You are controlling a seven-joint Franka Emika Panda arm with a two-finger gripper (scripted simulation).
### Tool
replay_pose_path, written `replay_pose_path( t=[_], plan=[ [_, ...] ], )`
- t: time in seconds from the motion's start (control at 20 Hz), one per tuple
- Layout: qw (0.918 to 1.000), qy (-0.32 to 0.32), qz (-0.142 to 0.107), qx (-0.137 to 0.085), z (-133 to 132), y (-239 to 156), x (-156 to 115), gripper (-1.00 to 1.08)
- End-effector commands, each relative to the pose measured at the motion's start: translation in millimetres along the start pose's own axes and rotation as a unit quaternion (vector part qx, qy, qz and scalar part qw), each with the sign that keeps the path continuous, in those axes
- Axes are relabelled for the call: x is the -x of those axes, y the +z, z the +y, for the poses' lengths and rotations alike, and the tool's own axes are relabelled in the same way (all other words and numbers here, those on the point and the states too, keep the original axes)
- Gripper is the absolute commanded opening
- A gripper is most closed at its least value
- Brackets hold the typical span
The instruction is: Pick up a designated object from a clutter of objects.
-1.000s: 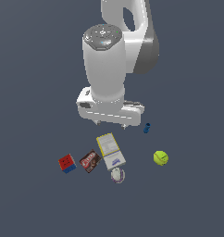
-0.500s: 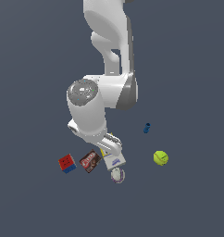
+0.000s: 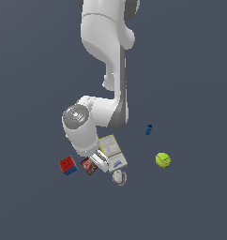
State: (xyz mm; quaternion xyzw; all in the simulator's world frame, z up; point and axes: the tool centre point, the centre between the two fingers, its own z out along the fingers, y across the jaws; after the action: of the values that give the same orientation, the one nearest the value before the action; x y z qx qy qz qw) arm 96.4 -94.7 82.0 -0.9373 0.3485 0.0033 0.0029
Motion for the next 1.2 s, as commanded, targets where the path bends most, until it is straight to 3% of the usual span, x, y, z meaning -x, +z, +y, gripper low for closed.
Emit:
replay_pose_path(
  t=[0.0,0.5,1.15],
  plan=[
    [0.9999,0.014,0.003,0.001,3,9,-5,1.00],
    [0.9998,0.022,0.003,0.002,6,21,-7,1.00],
    [0.9997,0.024,0.004,0.001,6,66,-8,1.00]
  ],
)
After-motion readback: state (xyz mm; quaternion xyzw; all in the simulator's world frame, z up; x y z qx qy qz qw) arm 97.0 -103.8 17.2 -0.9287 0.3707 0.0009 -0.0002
